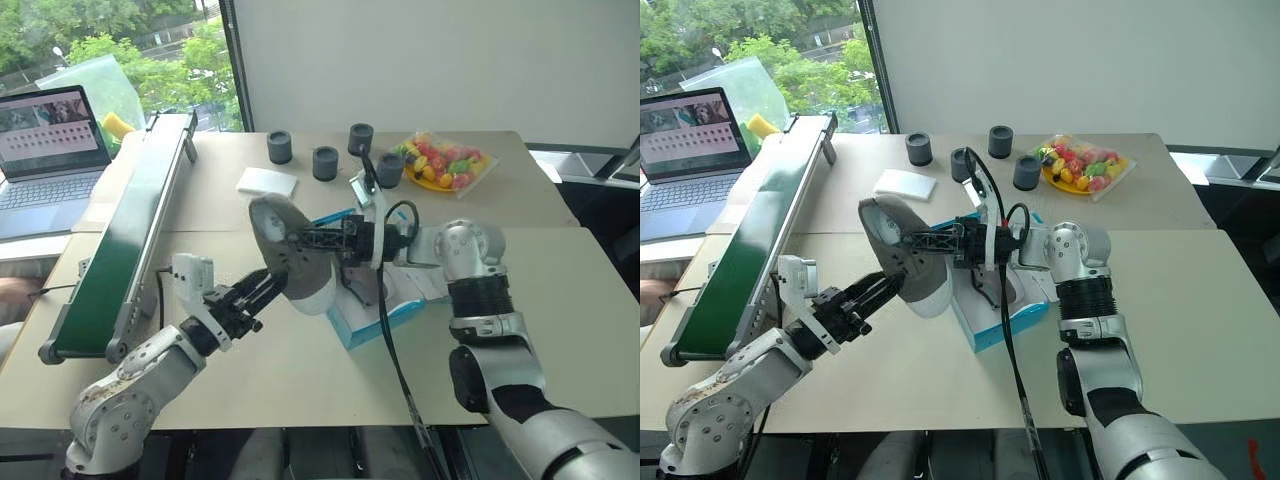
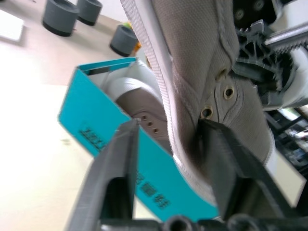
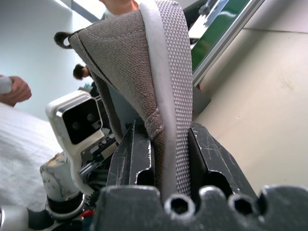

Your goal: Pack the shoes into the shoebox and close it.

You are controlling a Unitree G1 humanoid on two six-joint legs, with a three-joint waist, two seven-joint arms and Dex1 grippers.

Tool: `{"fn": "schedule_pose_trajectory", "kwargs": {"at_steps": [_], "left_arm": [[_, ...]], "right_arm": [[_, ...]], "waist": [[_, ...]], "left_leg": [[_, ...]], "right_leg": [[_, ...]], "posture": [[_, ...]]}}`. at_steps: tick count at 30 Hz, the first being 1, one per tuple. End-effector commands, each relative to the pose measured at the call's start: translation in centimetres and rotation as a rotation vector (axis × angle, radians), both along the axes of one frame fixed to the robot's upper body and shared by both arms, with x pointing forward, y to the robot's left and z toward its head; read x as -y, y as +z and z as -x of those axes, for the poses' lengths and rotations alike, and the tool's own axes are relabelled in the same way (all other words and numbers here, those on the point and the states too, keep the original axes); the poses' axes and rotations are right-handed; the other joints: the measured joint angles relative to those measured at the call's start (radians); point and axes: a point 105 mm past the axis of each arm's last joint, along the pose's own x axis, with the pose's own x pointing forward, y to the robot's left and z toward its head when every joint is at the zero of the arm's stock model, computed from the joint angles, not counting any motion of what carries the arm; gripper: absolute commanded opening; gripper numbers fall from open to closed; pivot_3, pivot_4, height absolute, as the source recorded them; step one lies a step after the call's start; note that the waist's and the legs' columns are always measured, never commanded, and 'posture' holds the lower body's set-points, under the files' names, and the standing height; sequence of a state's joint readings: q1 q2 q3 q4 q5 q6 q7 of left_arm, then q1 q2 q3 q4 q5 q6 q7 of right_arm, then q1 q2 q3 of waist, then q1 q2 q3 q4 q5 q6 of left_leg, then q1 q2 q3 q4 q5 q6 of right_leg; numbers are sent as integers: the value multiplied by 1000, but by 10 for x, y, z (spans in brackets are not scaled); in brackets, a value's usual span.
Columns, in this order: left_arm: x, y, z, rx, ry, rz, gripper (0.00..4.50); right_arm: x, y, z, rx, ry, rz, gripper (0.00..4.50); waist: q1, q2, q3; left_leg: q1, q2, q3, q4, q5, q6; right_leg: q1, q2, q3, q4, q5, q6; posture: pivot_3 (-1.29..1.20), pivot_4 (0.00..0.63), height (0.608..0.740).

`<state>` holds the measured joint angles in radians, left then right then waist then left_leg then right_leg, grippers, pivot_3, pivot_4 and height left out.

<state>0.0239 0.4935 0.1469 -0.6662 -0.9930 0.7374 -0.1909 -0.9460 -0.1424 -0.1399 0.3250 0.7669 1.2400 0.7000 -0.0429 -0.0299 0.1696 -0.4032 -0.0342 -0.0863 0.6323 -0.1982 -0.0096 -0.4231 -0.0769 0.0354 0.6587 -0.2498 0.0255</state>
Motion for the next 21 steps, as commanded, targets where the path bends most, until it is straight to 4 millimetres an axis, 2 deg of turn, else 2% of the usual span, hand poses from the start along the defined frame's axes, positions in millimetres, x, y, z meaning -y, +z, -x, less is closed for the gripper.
{"fn": "schedule_pose_trajectory", "kwargs": {"at_steps": [1,5,8,10,14,17,21], "left_arm": [[9,3,16,76,-85,-160,2706],[4,7,24,145,-131,-304,2706],[-3,15,26,193,-141,-370,2706],[-4,17,27,204,-143,-385,2706],[-8,16,26,203,-154,-408,2706],[-8,15,25,204,-153,-409,2706],[-7,15,24,212,-138,-413,2706]], "right_arm": [[22,39,-37,89,-250,-48,472],[38,47,-53,151,-376,55,472],[44,33,-51,237,-369,342,472],[48,26,-48,239,-348,430,472],[62,-5,-42,289,-323,676,472],[68,-22,-40,318,-315,776,472],[66,-56,-29,323,-275,887,472]], "waist": [[1,0,0],[7,1,0],[4,1,1],[2,1,1],[-3,1,1],[-2,1,1],[0,1,1]], "left_leg": [[0,0,1,0,0,0],[0,0,2,-1,0,0],[0,0,3,-2,0,0],[0,0,4,-3,0,0],[0,1,5,-4,0,0],[0,1,5,-3,0,0],[1,1,5,-3,0,0]], "right_leg": [[0,0,1,0,0,0],[0,0,1,-2,0,0],[-1,0,1,-3,0,0],[-1,0,2,-3,0,0],[-2,0,4,-3,0,0],[-1,0,3,-3,0,0],[-1,0,4,-3,0,1]], "posture": [[0,150,740],[0,150,740],[0,150,740],[0,150,740],[0,150,740],[0,150,740],[0,150,740]]}}
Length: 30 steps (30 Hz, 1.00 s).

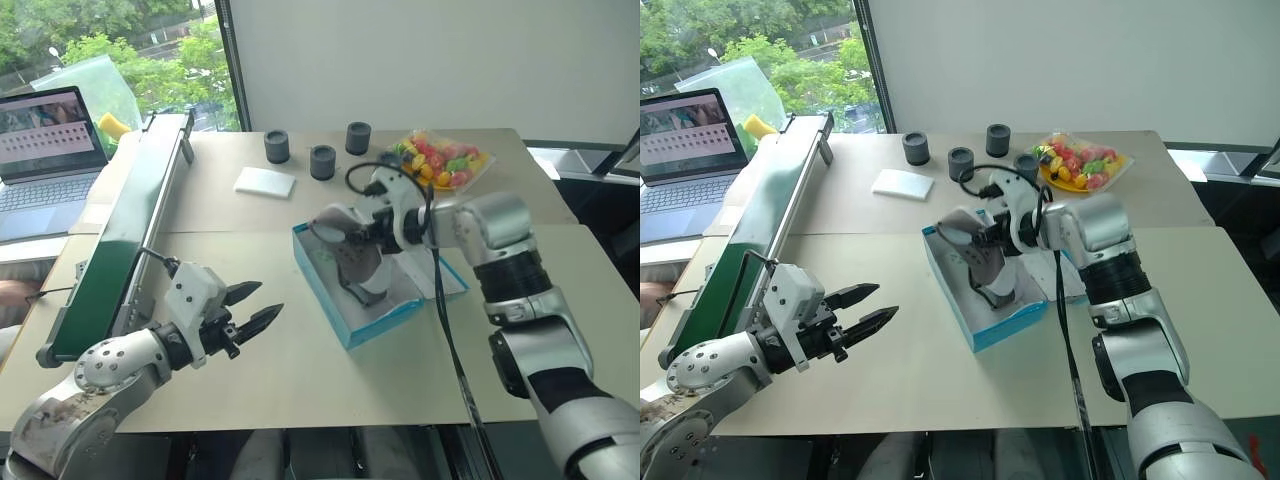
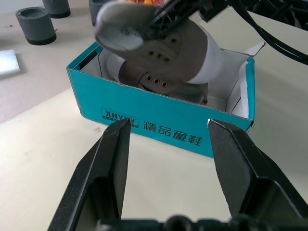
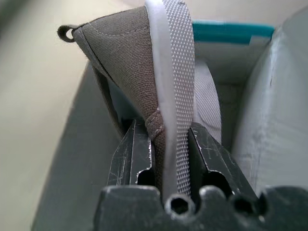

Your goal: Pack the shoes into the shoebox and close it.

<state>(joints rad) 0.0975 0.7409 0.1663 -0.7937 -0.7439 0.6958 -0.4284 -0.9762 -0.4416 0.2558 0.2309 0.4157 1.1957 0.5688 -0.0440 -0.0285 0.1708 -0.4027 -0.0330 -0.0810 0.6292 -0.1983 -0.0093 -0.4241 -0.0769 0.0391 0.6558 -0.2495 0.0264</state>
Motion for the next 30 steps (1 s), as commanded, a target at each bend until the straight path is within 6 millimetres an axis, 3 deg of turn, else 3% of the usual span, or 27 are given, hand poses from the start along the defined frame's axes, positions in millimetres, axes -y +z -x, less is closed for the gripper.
{"fn": "schedule_pose_trajectory", "kwargs": {"at_steps": [1,10,19,27,30], "left_arm": [[3,9,1,60,-1,2,2706],[-1,8,1,63,27,-14,2706],[1,9,-2,72,29,-12,2706],[4,8,-4,75,29,-6,2706],[3,8,-5,77,31,-9,2747]], "right_arm": [[-8,-18,12,28,41,94,472],[-13,-51,28,67,86,243,472],[-7,-80,29,240,314,541,472],[-34,-90,30,186,352,484,472],[-43,-87,29,149,318,405,1731]], "waist": [[1,0,0],[1,0,0],[2,-3,-2],[-2,-6,-4],[-4,-7,-4]], "left_leg": [[0,1,0,0,0,0],[3,1,0,1,0,0],[6,1,1,1,0,0],[19,5,0,-1,0,0],[21,9,2,-2,-1,0]], "right_leg": [[0,0,0,0,0,0],[3,0,0,0,1,1],[6,0,1,-1,1,2],[23,2,0,-10,-3,8],[23,4,1,-10,-2,6]], "posture": [[0,150,740],[0,150,740],[0,150,740],[0,150,740],[0,150,740]]}}
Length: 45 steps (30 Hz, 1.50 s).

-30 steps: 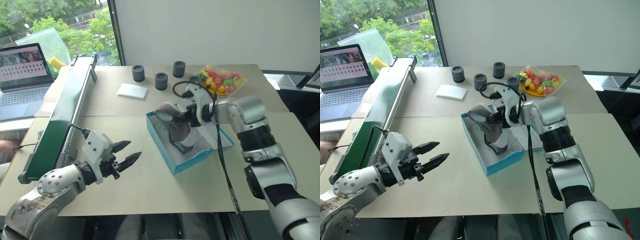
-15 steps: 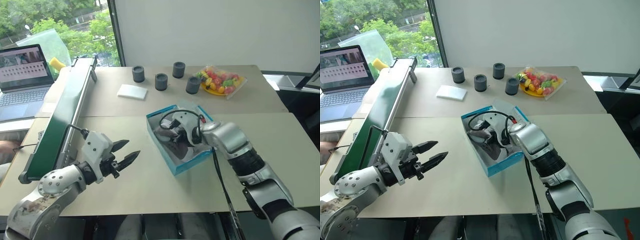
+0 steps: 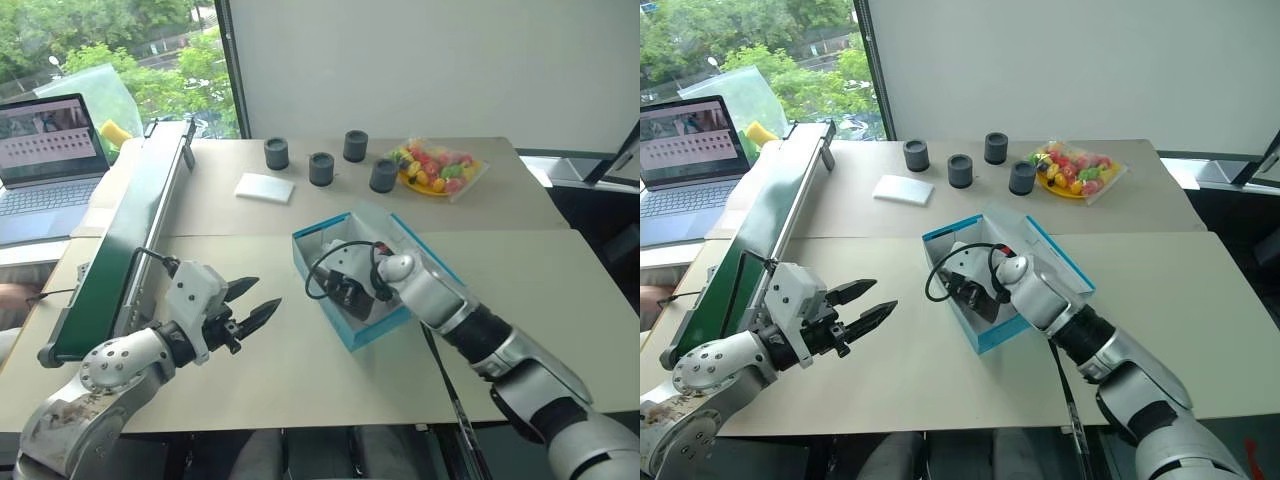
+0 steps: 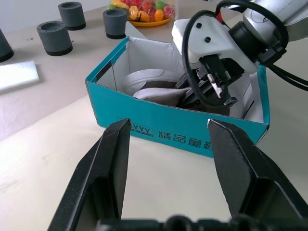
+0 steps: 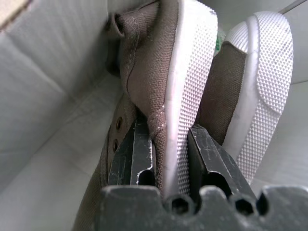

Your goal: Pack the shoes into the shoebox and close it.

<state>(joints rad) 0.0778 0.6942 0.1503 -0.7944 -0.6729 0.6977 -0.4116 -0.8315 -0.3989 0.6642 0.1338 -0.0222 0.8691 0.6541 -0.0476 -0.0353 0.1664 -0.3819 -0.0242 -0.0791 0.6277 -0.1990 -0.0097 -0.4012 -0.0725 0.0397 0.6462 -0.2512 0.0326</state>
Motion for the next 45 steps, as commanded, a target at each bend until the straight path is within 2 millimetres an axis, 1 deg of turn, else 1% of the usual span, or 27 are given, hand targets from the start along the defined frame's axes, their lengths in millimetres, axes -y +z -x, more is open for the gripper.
{"fn": "schedule_pose_trajectory", "kwargs": {"at_steps": [1,2,4,5,6,8,12,16,18,22,24,25,27,28,29,30,31,32,34,35,37,39,42,45], "left_arm": [[3,7,1,39,-10,-4,2747],[3,7,0,39,-9,-5,2747],[2,7,0,39,-9,-8,2747],[2,7,0,39,-9,-9,2747],[2,7,0,39,-9,-9,2747],[2,6,0,38,-8,-11,2747],[1,6,-1,39,-9,-15,2747],[1,6,-2,39,-13,-16,2747],[1,5,-3,39,-15,-16,2747],[0,4,-4,37,-15,-19,2747],[0,4,-5,35,-14,-18,2747],[0,4,-5,34,-14,-17,2747],[0,3,-6,32,-18,-15,2747],[1,3,-6,32,-21,-14,2747],[1,3,-6,30,-26,-12,2747],[2,2,-7,28,-29,-12,2747],[3,1,-7,26,-33,-14,2747],[3,1,-8,25,-36,-15,2747],[4,1,-9,26,-42,-16,2747],[4,1,-9,28,-44,-15,2747],[4,3,-11,31,-48,-16,2747],[4,3,-11,32,-52,-20,2747],[3,4,-12,33,-57,-25,2747],[2,6,-13,35,-62,-30,2747]], "right_arm": [[-8,-12,8,-135,-36,-82,2042],[-10,-7,7,-153,-51,-121,2451],[-12,2,4,-165,-76,-164,2990],[-14,11,2,-179,-89,-208,3399],[-14,21,1,-187,-99,-251,3676],[-16,49,-2,-201,-115,-356,3676],[-11,92,0,-213,-91,-470,3676],[6,123,3,-219,-88,-551,3676],[15,140,5,-237,-93,-636,3676],[34,166,20,-287,-30,-806,3676],[55,177,38,-319,57,-904,3170],[67,178,46,-316,86,-922,2964],[89,166,64,-299,140,-869,2258],[97,159,71,-307,153,-840,1969],[108,150,78,-320,155,-811,1576],[116,142,84,-334,160,-778,1329],[123,134,91,-348,171,-744,930],[129,128,96,-365,179,-718,681],[142,109,101,-393,143,-649,13],[148,97,100,-400,108,-600,13],[161,65,98,-402,31,-453,13],[167,41,94,-385,-19,-353,13],[169,13,86,-337,-75,-264,13],[177,-11,63,-226,-227,-204,13]], "waist": [[0,0,0],[0,0,0],[0,0,0],[-1,0,0],[0,0,0],[0,2,2],[2,4,3],[5,4,3],[9,4,3],[9,4,4],[12,4,4],[16,4,4],[31,3,4],[35,4,4],[34,4,4],[33,4,4],[32,5,5],[29,5,5],[23,6,5],[21,6,5],[19,5,5],[20,5,5],[20,5,5],[23,5,6]], "left_leg": [[0,1,0,0,0,0],[0,2,0,0,0,0],[0,4,1,0,0,-1],[0,4,1,0,-1,-1],[0,4,1,0,-1,-1],[-2,5,1,0,-1,-1],[-7,5,1,0,-1,-2],[-11,6,1,0,-3,-3],[-15,6,1,0,-4,-3],[-19,6,1,2,-4,-3],[-19,6,1,2,-4,-3],[-19,6,1,2,-4,-3],[-20,6,1,3,-4,-2],[-20,6,1,3,-5,-1],[-21,6,1,5,-6,0],[-21,6,2,6,-6,1],[-21,6,3,6,-6,1],[-20,6,3,6,-6,1],[-18,7,6,6,-6,1],[-17,7,6,6,-6,1],[-15,8,7,7,-6,1],[-13,8,7,7,-6,1],[-11,8,8,7,-6,1],[-11,8,7,7,-6,1]], "right_leg": [[0,1,0,0,1,-2],[0,2,0,0,2,-4],[-1,4,1,0,5,-8],[-1,5,2,0,5,-8],[-2,6,2,0,5,-9],[-3,7,2,0,6,-10],[-8,9,3,0,6,-10],[-13,10,2,1,7,-11],[-17,10,2,1,7,-11],[-21,10,2,1,8,-12],[-21,10,2,1,8,-12],[-20,10,2,1,8,-12],[-20,10,1,0,8,-11],[-19,10,1,-1,7,-11],[-19,10,1,-1,7,-11],[-19,10,1,-1,7,-11],[-19,10,2,0,8,-10],[-19,10,2,0,8,-10],[-18,11,4,0,7,-10],[-18,12,5,0,7,-10],[-15,13,5,0,5,-6],[-12,13,5,0,4,-4],[-10,12,6,-1,3,-3],[-10,13,6,-1,3,-3]], "posture": [[0,150,740],[0,150,740],[0,150,740],[0,150,740],[0,150,740],[0,150,740],[0,150,740],[0,150,740],[0,150,740],[0,150,740],[0,150,740],[0,150,740],[0,150,740],[0,150,740],[0,150,740],[0,150,740],[0,150,740],[0,150,740],[0,150,740],[0,150,740],[0,150,740],[0,150,740],[0,150,740],[0,150,740]]}}
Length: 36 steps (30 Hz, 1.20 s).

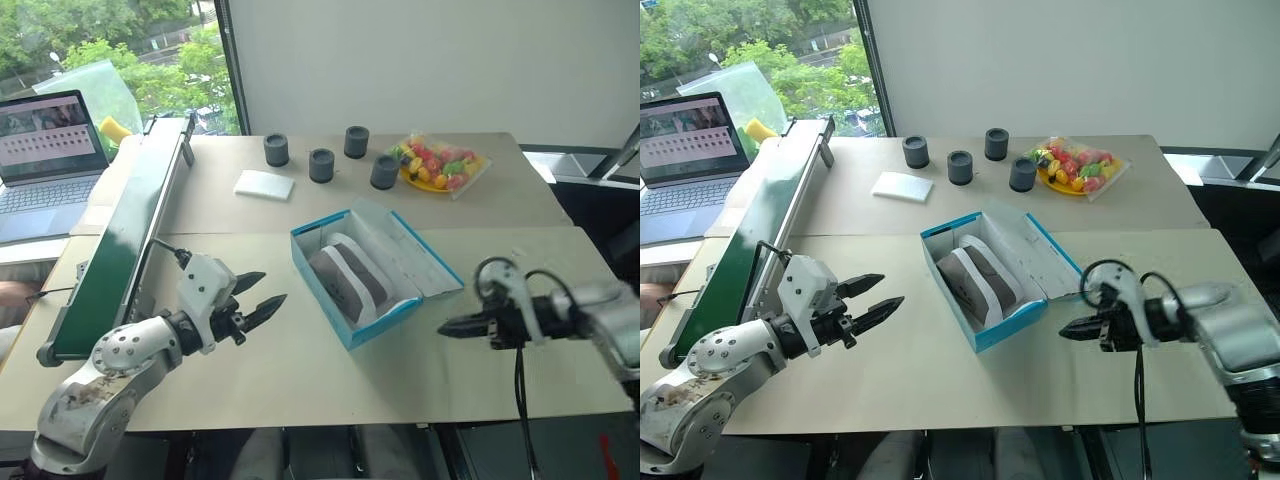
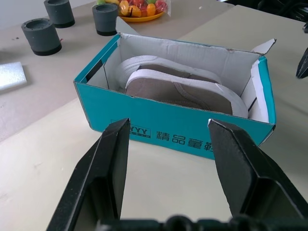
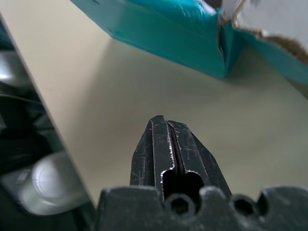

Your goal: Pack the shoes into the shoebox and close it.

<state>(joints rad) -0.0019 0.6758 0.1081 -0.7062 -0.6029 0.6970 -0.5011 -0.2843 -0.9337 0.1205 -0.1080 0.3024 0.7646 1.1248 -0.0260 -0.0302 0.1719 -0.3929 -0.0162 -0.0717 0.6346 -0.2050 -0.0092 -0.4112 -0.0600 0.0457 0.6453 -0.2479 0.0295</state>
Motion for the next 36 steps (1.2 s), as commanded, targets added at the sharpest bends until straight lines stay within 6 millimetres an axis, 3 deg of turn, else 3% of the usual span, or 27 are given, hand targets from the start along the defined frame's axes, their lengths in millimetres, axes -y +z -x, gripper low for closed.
{"fn": "schedule_pose_trajectory", "kwargs": {"at_steps": [1,3,7,14,19,21,28,36], "left_arm": [[0,11,0,47,-17,-10,2747],[0,13,0,46,-21,-14,2747],[0,14,0,42,-33,-20,2747],[1,15,0,31,-46,-24,2747],[0,16,-2,34,-42,-28,2747],[0,16,-3,35,-41,-29,2747],[-1,17,-2,38,-36,-33,2747],[-3,19,-4,41,-34,-37,2747]], "right_arm": [[13,-14,-30,155,-174,122,13],[14,-14,-42,223,-255,130,13],[-8,-6,-47,275,-278,40,13],[-61,14,-24,236,-89,-111,13],[-79,21,-18,218,-29,-166,13],[-82,23,-21,223,-41,-179,13],[-62,17,-54,336,-287,-127,13],[-61,1,-14,215,-105,-20,13]], "waist": [[3,0,0],[7,0,0],[11,0,0],[8,0,0],[8,0,0],[6,0,0],[8,0,0],[13,0,0]], "left_leg": [[0,0,0,0,0,0],[0,-1,-1,1,0,0],[0,-1,-1,0,0,0],[0,-1,-2,0,0,0],[1,-1,-2,0,0,0],[2,-1,-2,0,0,0],[2,-1,-2,0,0,0],[2,-2,-3,0,0,0]], "right_leg": [[0,0,0,0,0,0],[0,-1,0,0,2,-3],[0,-1,0,0,4,-6],[1,-1,0,0,4,-6],[2,-1,0,0,3,-5],[2,-1,0,0,3,-5],[3,-1,0,0,4,-6],[4,-1,-1,-1,3,-5]], "posture": [[0,150,740],[0,150,740],[0,150,740],[0,150,740],[0,150,740],[0,150,740],[0,150,740],[0,150,740]]}}
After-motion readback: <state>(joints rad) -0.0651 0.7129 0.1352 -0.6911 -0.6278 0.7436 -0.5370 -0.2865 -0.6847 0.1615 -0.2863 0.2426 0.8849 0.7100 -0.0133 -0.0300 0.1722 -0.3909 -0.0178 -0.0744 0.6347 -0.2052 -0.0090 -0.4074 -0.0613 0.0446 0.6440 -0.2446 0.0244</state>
